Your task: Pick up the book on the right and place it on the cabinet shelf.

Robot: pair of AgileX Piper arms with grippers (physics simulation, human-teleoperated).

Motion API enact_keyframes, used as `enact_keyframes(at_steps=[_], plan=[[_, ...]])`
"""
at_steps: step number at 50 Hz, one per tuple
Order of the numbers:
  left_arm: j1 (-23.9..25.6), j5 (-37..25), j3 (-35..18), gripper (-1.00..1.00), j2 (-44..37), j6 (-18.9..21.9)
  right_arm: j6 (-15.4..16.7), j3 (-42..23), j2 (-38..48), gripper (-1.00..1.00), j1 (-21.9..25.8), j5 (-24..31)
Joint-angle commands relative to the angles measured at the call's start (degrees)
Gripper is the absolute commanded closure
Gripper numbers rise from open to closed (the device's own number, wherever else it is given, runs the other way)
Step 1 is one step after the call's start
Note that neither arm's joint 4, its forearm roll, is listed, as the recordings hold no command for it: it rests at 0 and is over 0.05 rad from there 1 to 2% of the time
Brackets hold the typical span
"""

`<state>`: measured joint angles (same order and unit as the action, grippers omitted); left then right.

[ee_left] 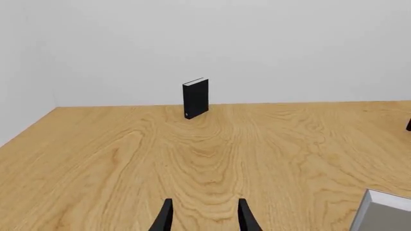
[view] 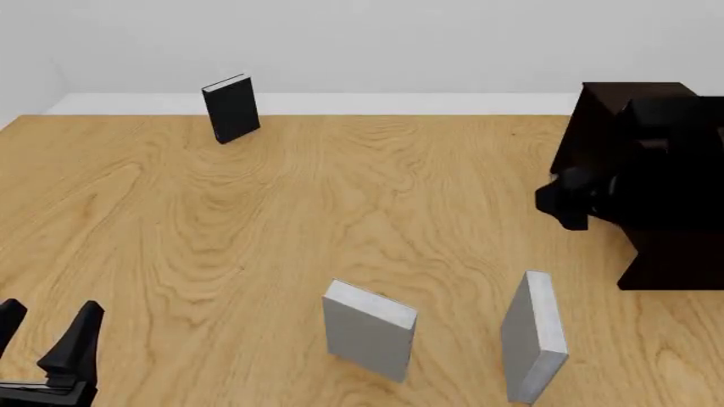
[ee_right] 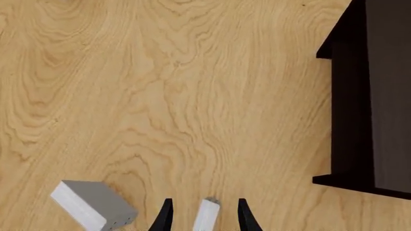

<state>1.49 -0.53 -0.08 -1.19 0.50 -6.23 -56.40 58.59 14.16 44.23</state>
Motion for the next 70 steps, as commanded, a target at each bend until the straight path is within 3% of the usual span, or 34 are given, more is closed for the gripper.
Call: enact_keyframes(at_steps=[1, 16, 23, 50, 70], plan=[[-0.07, -0.14, 0.0, -1.0, 0.12, -0.15, -0.57, 2.57, 0.45, -1.0, 0.33, -2.27], [-0.16, -0.17, 0.0, -1.0, 0.07, -0.07, -2.02, 8.17, 0.33, -1.0, 0.37, -6.51], [-0.26, -0.28, 0.0, -1.0, 0.1, -0.14, -4.43, 10.32, 0.31, -1.0, 1.52, -7.82], [-0.45, 0.03, 0.02, -1.0, -0.22, -0.12, -5.04, 14.77, 0.52, -1.0, 1.05, -10.72], [-0.34, -0.26, 0.01, -1.0, 0.21, 0.23, -7.43, 18.64, 1.03, -1.0, 2.05, -14.03]])
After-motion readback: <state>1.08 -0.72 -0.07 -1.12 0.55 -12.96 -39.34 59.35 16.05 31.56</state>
